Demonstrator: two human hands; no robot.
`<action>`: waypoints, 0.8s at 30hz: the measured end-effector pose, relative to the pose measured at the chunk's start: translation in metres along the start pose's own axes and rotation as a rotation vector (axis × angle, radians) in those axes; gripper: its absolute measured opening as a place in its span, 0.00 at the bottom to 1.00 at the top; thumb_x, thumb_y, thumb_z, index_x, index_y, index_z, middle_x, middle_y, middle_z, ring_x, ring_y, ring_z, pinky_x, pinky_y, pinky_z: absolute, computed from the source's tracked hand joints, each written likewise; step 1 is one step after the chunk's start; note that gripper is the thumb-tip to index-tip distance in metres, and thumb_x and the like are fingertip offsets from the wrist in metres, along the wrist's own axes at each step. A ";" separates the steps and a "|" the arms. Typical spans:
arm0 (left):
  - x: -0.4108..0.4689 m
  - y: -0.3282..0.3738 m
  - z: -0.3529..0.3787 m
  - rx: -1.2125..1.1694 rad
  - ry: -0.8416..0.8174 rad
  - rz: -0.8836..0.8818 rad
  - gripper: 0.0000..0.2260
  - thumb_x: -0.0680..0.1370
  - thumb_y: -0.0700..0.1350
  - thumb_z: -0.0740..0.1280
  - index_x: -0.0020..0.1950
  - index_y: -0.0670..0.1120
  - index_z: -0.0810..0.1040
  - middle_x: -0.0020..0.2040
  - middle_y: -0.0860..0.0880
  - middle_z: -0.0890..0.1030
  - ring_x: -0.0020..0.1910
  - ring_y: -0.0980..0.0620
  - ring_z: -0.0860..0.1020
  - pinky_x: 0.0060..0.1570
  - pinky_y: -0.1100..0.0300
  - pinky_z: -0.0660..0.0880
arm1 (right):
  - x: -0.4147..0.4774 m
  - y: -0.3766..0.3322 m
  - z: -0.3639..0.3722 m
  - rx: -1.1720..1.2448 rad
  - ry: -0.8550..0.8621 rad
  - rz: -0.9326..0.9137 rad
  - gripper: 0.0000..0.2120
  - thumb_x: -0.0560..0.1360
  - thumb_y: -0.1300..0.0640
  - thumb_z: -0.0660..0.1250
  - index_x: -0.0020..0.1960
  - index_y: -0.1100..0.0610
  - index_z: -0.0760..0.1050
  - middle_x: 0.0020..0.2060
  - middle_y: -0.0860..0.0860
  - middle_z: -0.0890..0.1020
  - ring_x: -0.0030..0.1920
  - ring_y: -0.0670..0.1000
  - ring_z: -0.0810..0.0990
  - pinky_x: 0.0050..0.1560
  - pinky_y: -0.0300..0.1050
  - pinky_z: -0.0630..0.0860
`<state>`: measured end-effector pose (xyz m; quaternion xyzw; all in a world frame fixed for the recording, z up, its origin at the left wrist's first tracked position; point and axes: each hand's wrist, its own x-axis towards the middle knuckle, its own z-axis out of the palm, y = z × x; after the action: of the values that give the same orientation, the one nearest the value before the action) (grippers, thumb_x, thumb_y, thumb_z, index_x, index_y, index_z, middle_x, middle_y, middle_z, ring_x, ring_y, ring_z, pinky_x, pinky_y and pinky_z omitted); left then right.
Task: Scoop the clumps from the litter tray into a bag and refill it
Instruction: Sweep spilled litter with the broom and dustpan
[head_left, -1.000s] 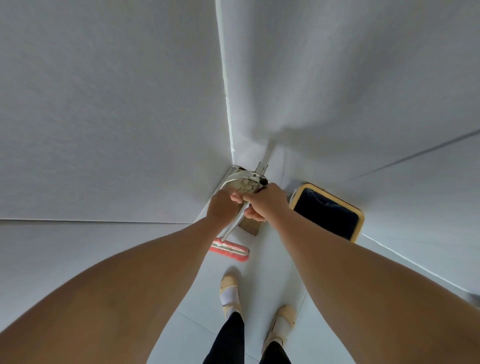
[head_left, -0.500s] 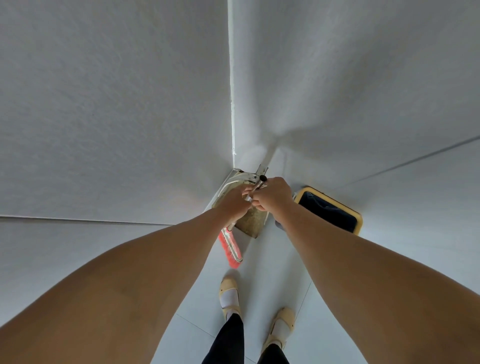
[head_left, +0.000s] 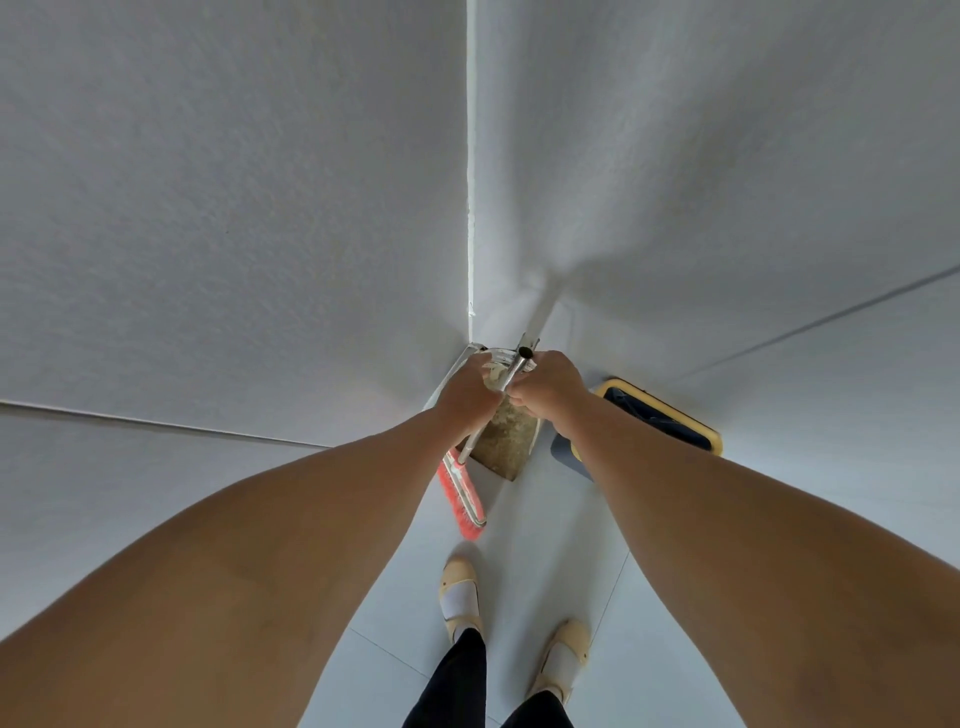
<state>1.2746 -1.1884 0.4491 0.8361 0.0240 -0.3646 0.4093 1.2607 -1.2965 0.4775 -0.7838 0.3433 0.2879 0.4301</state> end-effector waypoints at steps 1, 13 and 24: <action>0.000 0.000 0.000 0.002 0.001 -0.002 0.27 0.77 0.35 0.63 0.74 0.48 0.62 0.70 0.46 0.71 0.35 0.64 0.69 0.36 0.70 0.68 | 0.000 0.002 -0.002 -0.006 -0.008 0.000 0.20 0.71 0.71 0.64 0.63 0.67 0.71 0.29 0.52 0.66 0.29 0.51 0.66 0.31 0.43 0.64; -0.024 0.006 -0.007 0.045 0.003 -0.005 0.24 0.77 0.35 0.62 0.73 0.45 0.65 0.70 0.47 0.70 0.53 0.55 0.77 0.38 0.77 0.70 | -0.023 0.015 -0.009 0.022 -0.020 0.036 0.21 0.74 0.70 0.66 0.66 0.70 0.68 0.33 0.58 0.75 0.34 0.54 0.75 0.37 0.43 0.68; -0.118 0.026 -0.038 0.037 0.049 0.001 0.13 0.77 0.34 0.62 0.60 0.42 0.78 0.59 0.46 0.80 0.58 0.49 0.78 0.58 0.61 0.73 | -0.114 0.001 -0.020 -0.103 -0.124 0.020 0.11 0.76 0.65 0.64 0.36 0.58 0.69 0.23 0.49 0.74 0.20 0.43 0.72 0.22 0.36 0.64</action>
<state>1.2194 -1.1488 0.5555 0.8521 0.0270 -0.3442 0.3933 1.1943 -1.2813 0.5715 -0.7819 0.3086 0.3575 0.4069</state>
